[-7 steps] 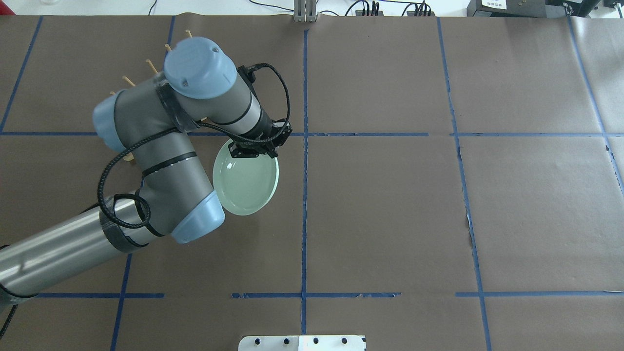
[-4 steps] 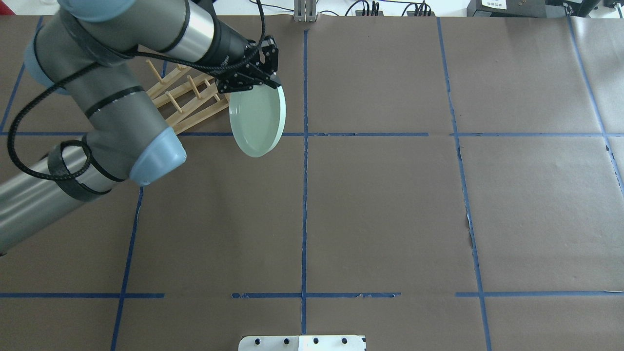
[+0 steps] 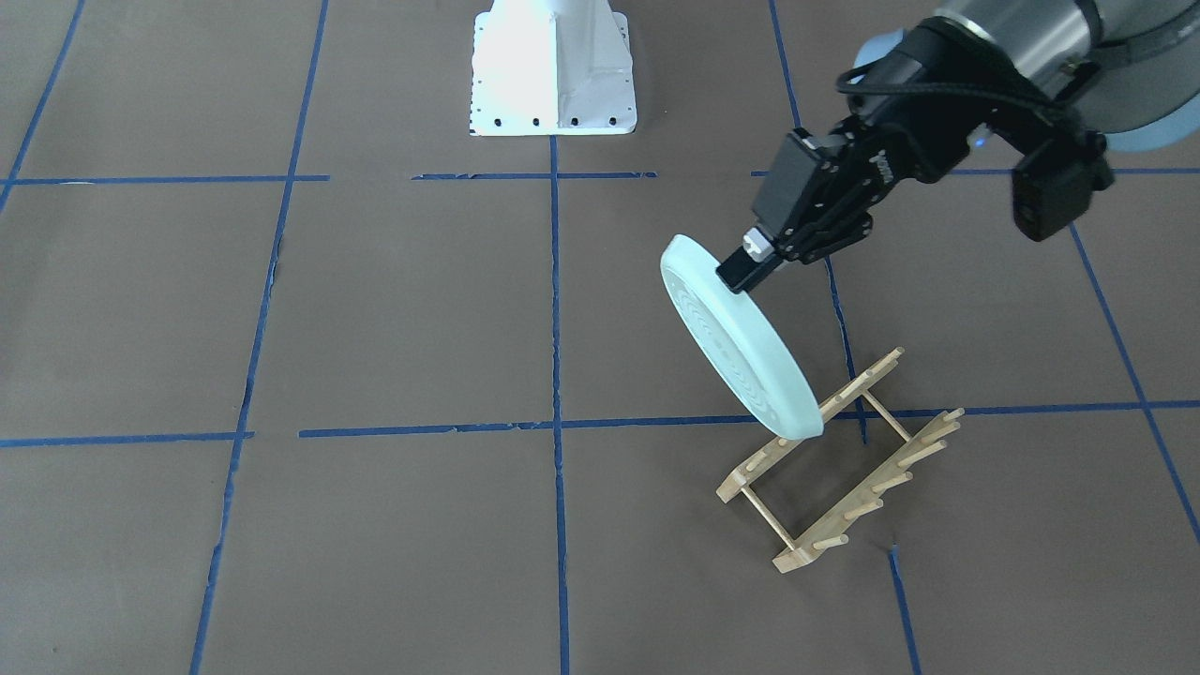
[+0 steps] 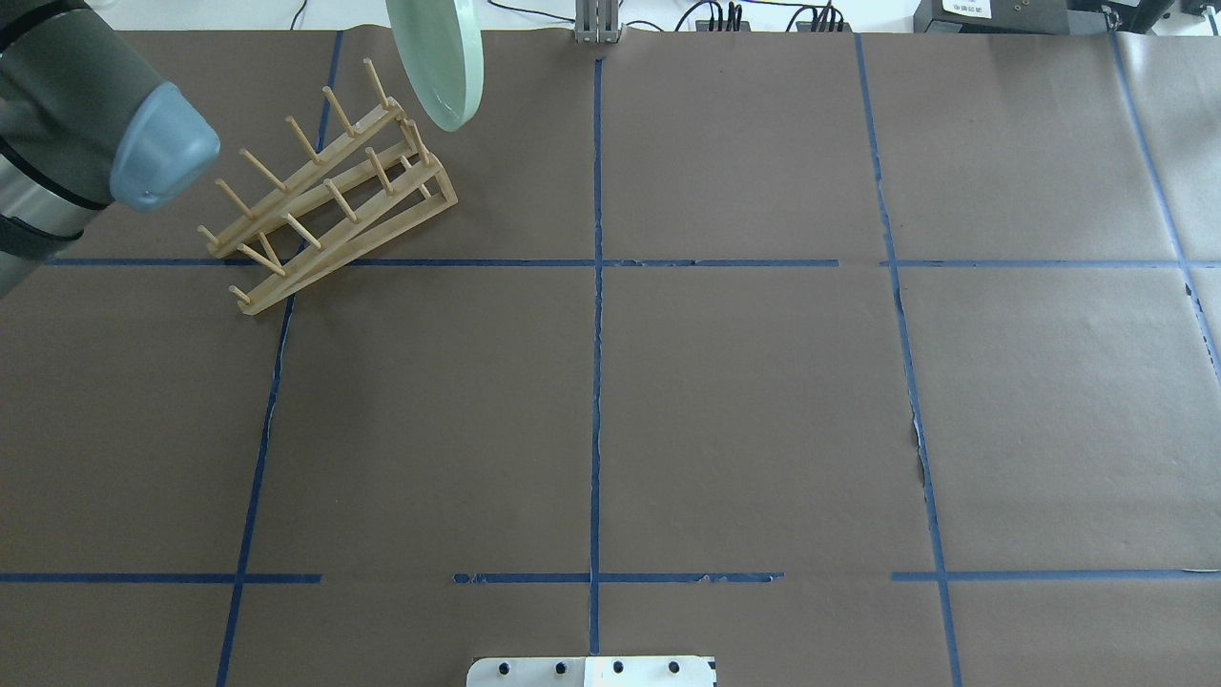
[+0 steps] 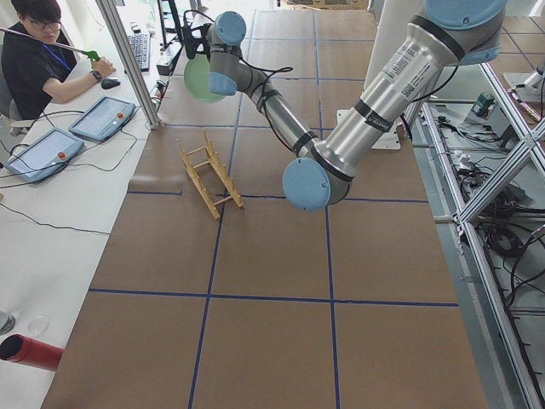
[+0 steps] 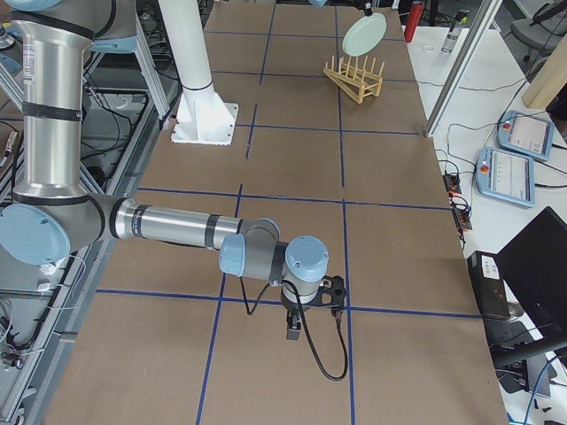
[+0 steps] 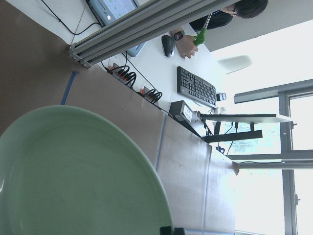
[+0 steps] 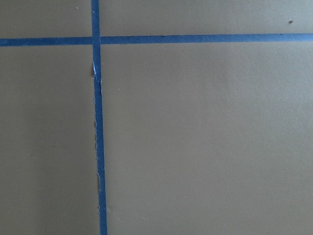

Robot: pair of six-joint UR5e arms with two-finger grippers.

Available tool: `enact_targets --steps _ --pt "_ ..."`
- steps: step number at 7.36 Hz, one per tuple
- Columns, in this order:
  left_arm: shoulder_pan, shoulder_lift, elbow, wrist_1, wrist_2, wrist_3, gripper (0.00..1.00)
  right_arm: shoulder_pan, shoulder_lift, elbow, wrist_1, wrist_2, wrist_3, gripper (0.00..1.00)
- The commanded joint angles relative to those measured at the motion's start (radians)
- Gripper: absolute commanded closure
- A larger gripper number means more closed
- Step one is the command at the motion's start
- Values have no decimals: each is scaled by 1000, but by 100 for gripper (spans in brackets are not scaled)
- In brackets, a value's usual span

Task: Place plate on rack
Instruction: 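Lift the upright plate with the left gripper above the wooden rack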

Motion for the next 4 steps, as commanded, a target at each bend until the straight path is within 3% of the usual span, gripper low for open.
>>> enact_targets --steps 1,3,4 --pt "-49 35 112 -121 10 -36 100 -1 0 0 0 0 0 0" --pt "-48 109 176 -358 92 -64 100 -1 0 0 0 0 0 0" --pt "-45 109 199 -376 97 -62 100 -1 0 0 0 0 0 0"
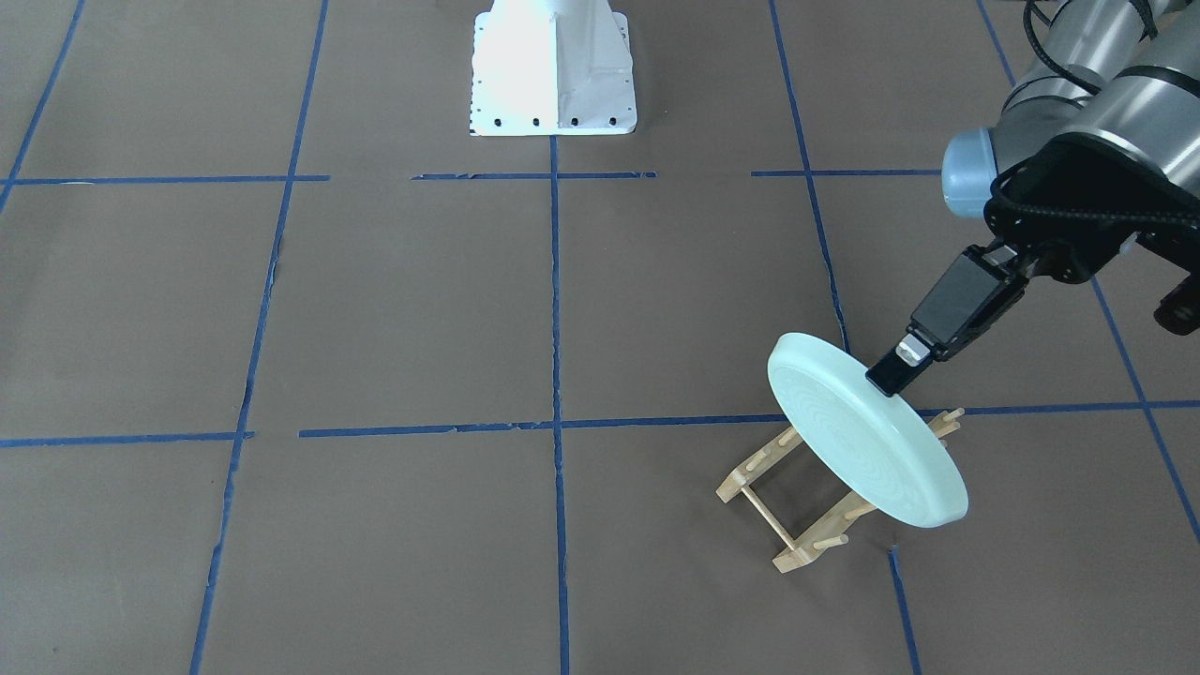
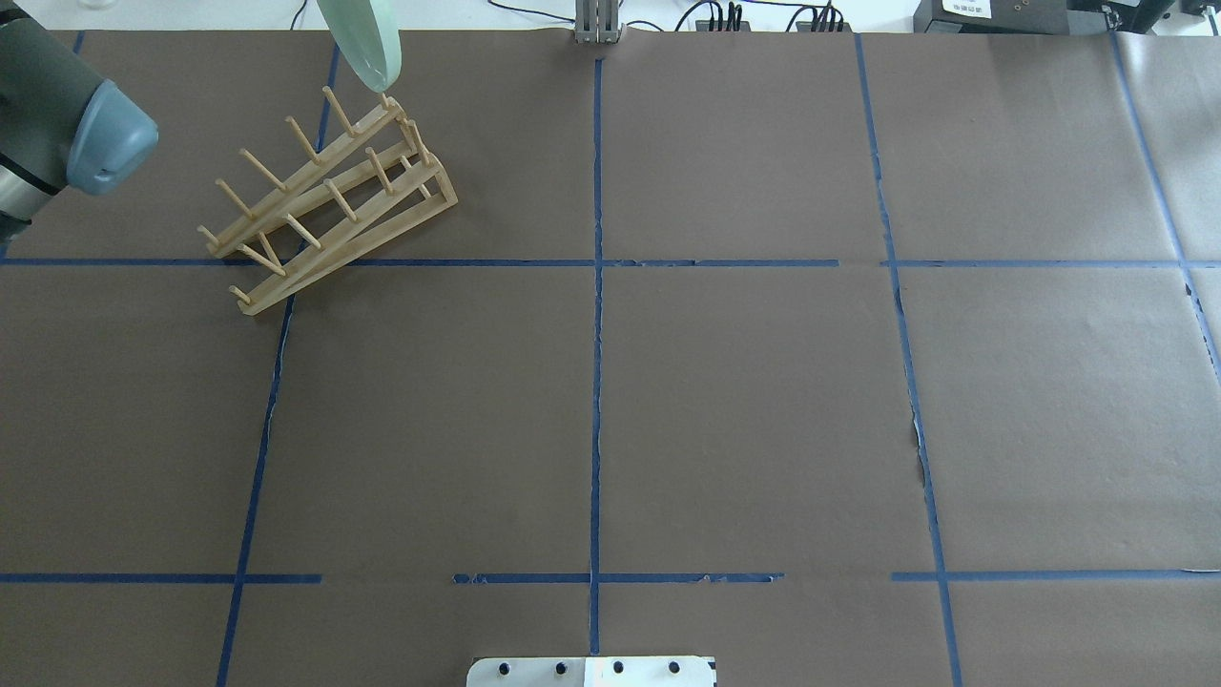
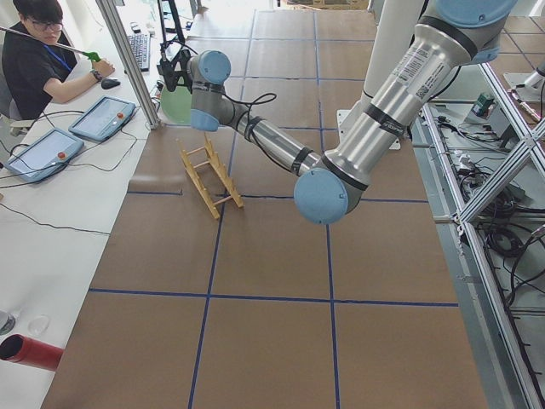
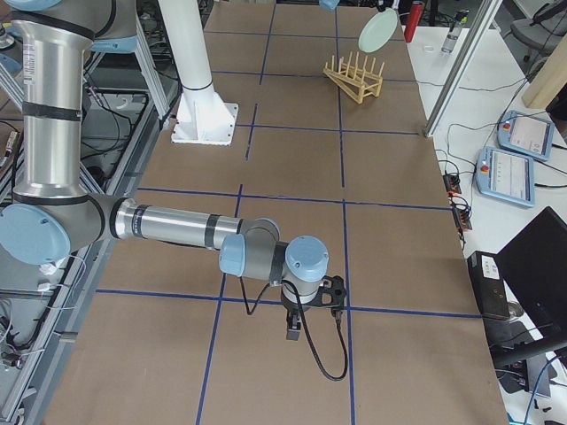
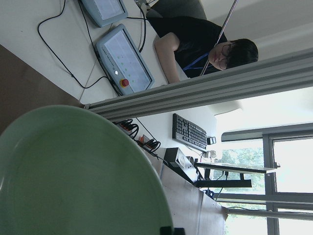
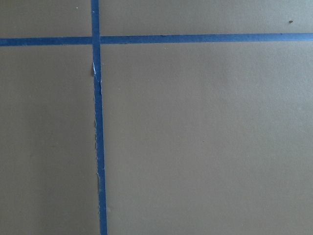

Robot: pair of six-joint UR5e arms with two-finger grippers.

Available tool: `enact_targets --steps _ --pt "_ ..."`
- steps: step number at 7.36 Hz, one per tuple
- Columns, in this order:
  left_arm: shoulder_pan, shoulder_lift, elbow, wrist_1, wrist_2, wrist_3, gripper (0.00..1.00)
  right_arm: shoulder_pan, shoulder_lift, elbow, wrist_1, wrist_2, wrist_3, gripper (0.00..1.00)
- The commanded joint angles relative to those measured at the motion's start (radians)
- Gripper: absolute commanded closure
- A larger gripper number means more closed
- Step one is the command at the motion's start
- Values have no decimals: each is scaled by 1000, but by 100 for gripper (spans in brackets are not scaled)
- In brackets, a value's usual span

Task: Place plate on rack
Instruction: 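Lift the upright plate with the left gripper above the wooden rack, then lower the plate with the left gripper into a slot between rack pegs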

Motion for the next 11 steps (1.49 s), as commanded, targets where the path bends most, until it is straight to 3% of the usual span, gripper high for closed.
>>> enact_targets --steps 1,3,11 --pt "6 29 40 -85 40 -5 100 1 0 0 0 0 0 0" --pt "51 49 82 -138 100 3 100 0 0 0 0 0 0 0" --pt "161 91 111 -137 159 37 100 0 0 1 0 0 0 0"
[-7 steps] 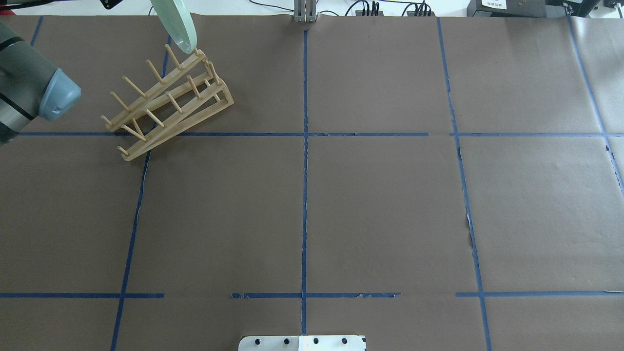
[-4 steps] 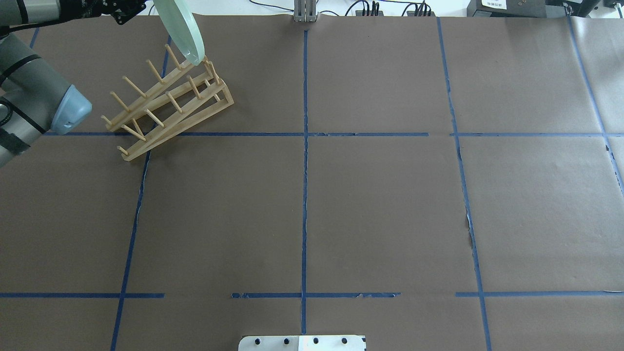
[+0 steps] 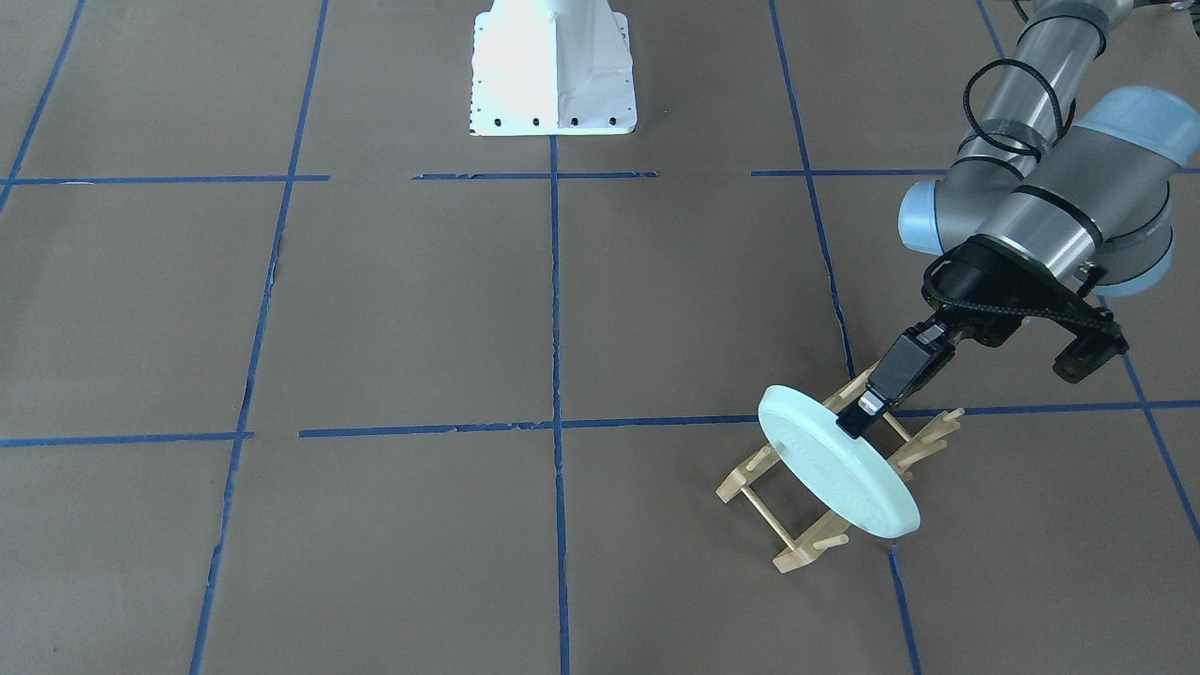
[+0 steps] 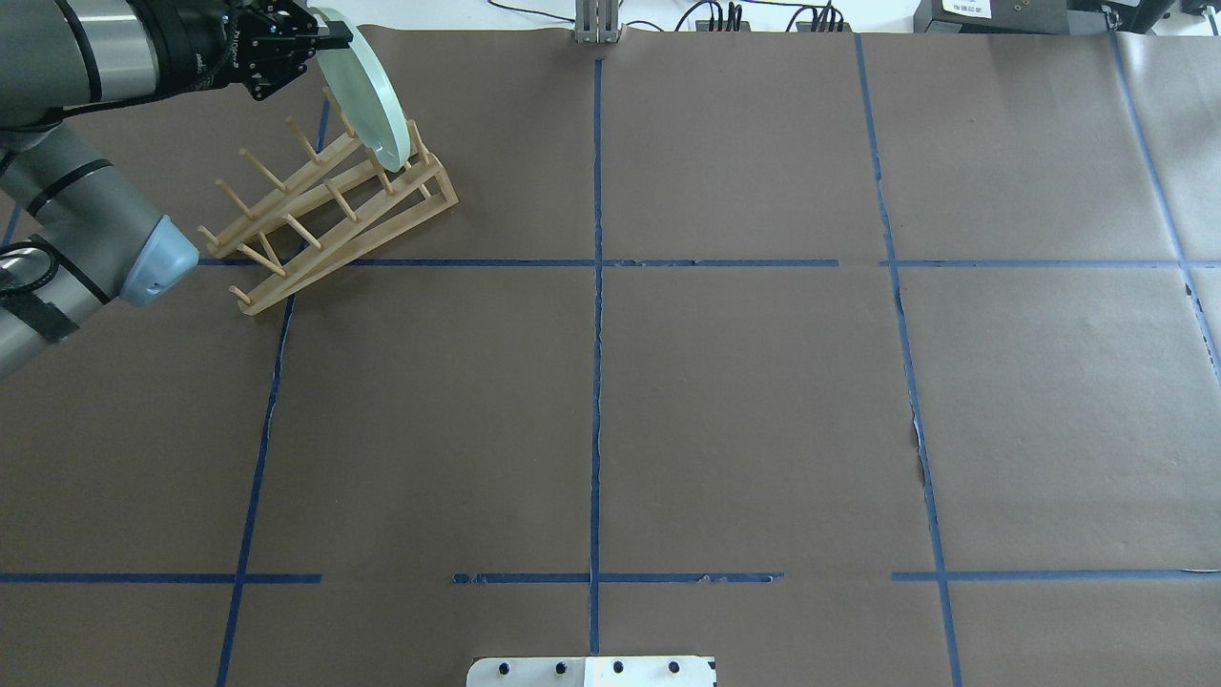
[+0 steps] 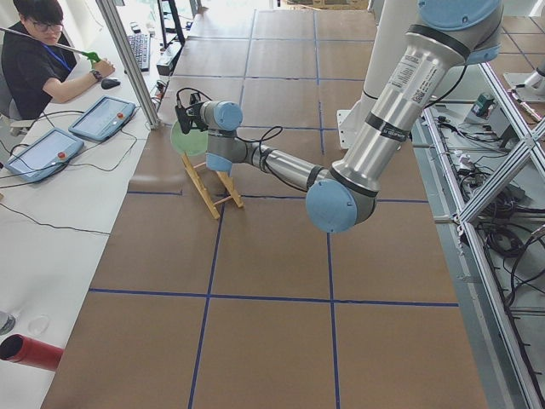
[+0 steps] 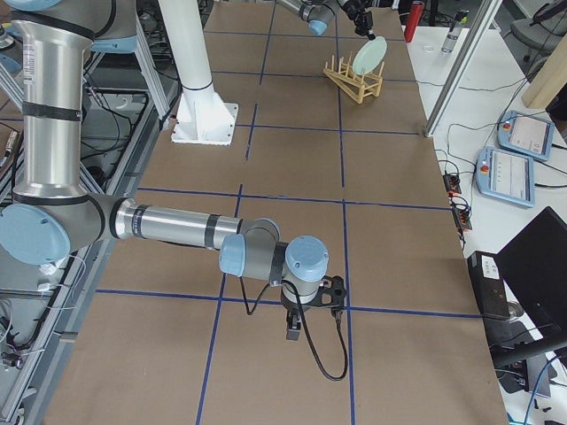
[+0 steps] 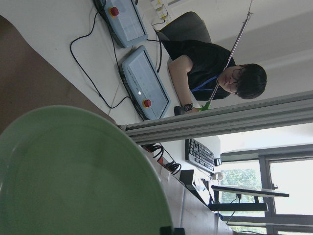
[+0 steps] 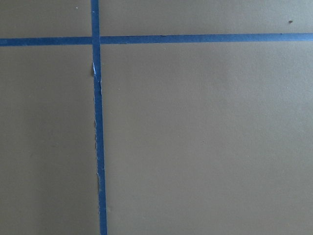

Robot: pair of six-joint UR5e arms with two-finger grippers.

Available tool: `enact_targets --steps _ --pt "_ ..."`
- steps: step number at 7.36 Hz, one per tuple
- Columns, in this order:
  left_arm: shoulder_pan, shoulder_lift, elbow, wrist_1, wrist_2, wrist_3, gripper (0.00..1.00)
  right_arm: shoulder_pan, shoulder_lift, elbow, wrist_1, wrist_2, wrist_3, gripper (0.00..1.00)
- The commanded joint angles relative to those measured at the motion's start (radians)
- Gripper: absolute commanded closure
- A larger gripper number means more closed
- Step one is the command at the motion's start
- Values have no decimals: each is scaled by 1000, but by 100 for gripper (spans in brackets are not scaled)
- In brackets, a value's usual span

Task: Place plate on rack
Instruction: 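Lower the plate with the left gripper into a slot between rack pegs, then open the left gripper and pull it back away from the plate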

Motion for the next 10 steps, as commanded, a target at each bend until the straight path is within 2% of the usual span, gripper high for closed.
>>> enact_targets --steps 1,2,3,5,6,7,8,9,10 --pt "27 9 0 3 2 7 100 1 0 1 0 0 0 0" --pt "27 9 0 9 4 7 56 1 0 1 0 0 0 0" --pt "24 9 0 15 8 5 1 1 0 0 0 0 0 0" --pt "4 15 0 21 1 10 0 1 0 1 0 0 0 0" --pt "-17 15 -3 65 -19 11 0 -1 0 1 0 0 0 0" --pt "-71 36 -10 110 -170 20 0 -1 0 1 0 0 0 0" --pt "-143 109 -35 131 -367 105 0 -1 0 1 0 0 0 0" --pt "-200 245 -99 132 -445 334 0 -1 0 0 0 0 0 0" --pt "-217 354 -110 136 -485 555 0 1 0 1 0 0 0 0"
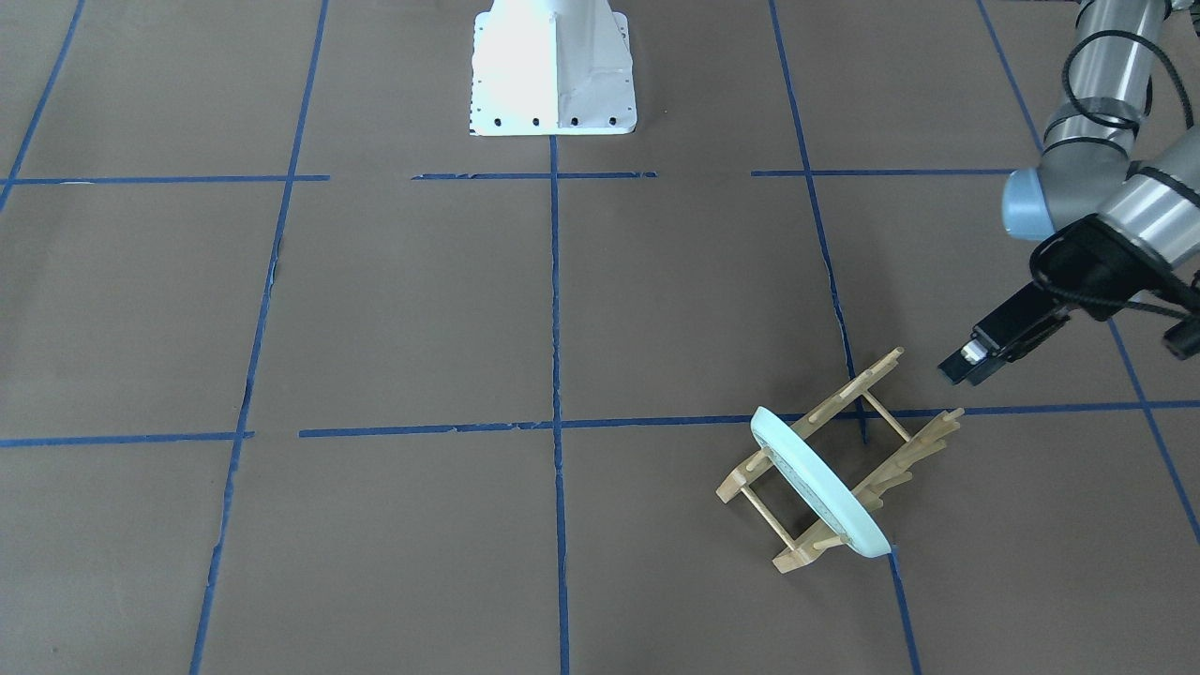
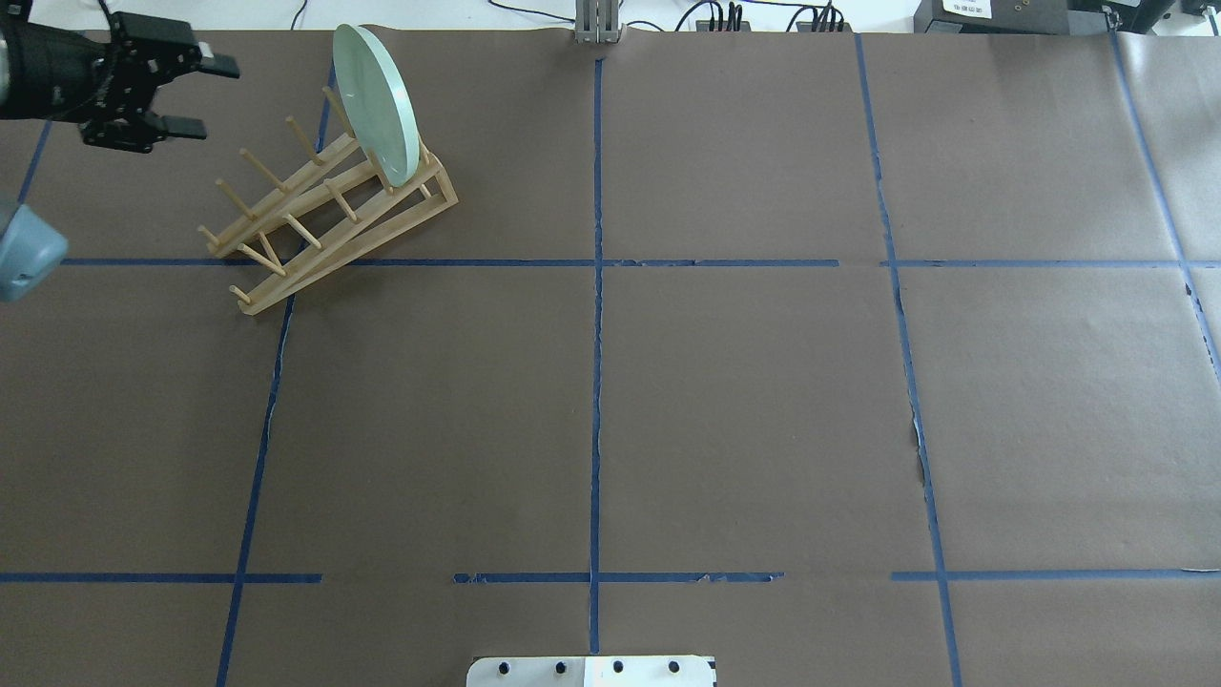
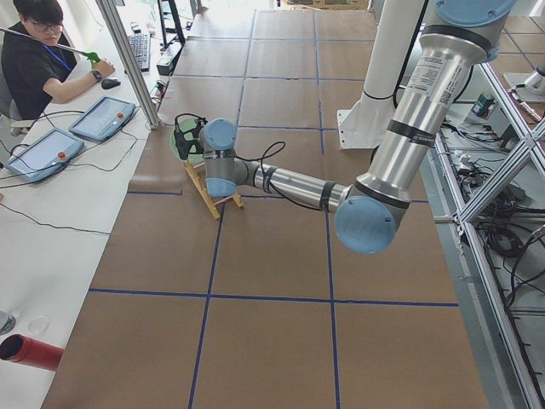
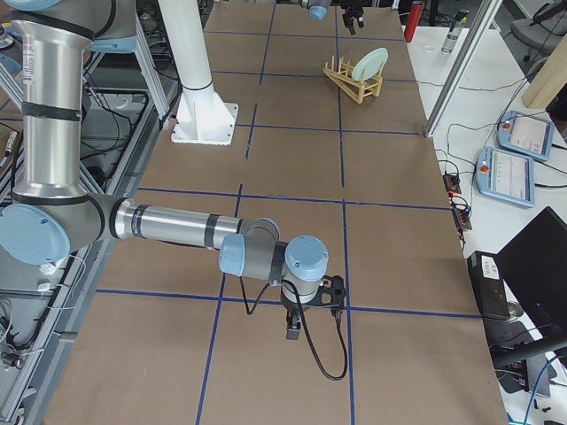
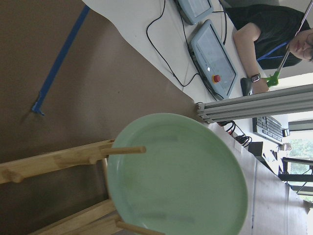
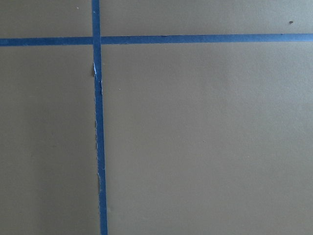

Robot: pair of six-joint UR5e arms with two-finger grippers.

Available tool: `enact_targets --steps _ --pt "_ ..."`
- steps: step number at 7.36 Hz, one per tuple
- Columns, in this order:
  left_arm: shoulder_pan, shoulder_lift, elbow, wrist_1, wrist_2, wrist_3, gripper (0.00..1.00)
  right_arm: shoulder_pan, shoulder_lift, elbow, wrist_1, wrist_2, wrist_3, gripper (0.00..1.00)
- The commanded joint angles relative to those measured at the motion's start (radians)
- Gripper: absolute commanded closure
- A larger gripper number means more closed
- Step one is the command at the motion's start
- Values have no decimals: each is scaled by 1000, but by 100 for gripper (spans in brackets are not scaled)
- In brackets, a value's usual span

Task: Place plate on rack
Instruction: 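Open the left gripper and pull it back away from the plate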

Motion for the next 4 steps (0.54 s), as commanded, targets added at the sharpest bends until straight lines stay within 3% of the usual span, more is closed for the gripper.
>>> enact_targets --steps 1,2,4 --pt "-70 186 -33 132 -94 435 0 0 0 -1 0 0 0 0" --pt "-113 199 -39 317 -80 677 0 0 0 -1 0 0 0 0" --pt "-202 256 -39 560 -2 1139 0 0 0 0 0 0 0 0"
